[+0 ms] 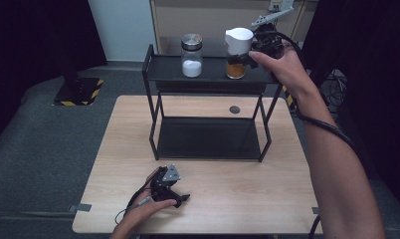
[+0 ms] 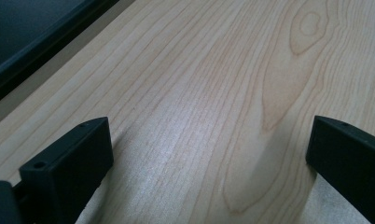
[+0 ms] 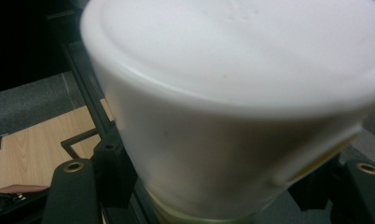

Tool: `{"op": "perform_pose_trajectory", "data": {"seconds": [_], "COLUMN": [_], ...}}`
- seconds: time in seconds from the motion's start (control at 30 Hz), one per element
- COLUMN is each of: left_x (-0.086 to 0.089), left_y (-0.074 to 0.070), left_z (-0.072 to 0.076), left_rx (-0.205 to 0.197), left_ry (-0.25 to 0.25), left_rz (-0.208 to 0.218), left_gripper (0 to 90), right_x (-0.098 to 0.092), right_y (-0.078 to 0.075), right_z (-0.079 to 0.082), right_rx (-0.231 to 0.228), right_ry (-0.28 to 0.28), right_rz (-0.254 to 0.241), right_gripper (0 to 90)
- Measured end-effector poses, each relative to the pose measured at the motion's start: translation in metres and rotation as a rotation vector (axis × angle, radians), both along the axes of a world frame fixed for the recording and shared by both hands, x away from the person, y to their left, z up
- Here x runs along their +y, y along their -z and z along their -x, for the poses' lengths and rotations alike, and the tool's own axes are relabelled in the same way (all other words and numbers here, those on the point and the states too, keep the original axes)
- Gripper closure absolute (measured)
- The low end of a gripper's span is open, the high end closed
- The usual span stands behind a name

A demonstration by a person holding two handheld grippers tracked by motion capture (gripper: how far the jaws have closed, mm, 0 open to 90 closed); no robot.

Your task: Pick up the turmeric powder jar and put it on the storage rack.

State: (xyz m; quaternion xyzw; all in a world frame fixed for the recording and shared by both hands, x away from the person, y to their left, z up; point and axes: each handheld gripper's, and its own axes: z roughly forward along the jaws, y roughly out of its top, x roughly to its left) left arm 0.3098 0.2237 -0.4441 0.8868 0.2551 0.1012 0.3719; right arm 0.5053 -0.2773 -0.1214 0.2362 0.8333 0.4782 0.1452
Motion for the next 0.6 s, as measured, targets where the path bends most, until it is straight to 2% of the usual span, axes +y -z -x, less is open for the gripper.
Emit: {"op": "perform_pose_trajectory", "data": {"seconds": [0.2, 0.6], "left_x": [0.0, 0.0], "left_y": [0.0, 0.0], "left_z": [0.0, 0.0], "left_rx": [0.0, 0.001], "left_ry": [0.0, -0.002], "left_rz": [0.0, -0.001], "left_gripper": [0.0, 0.0], "right_x": [0.0, -0.008], "right_y": [-0.001, -0.007], "right_z": [0.0, 0.016], "right_rx": [0.001, -0.006], "right_ry": [0.003, 0.037], "right_rz": [-0.003, 0.035], "right_gripper": [28.3, 8.3]}}
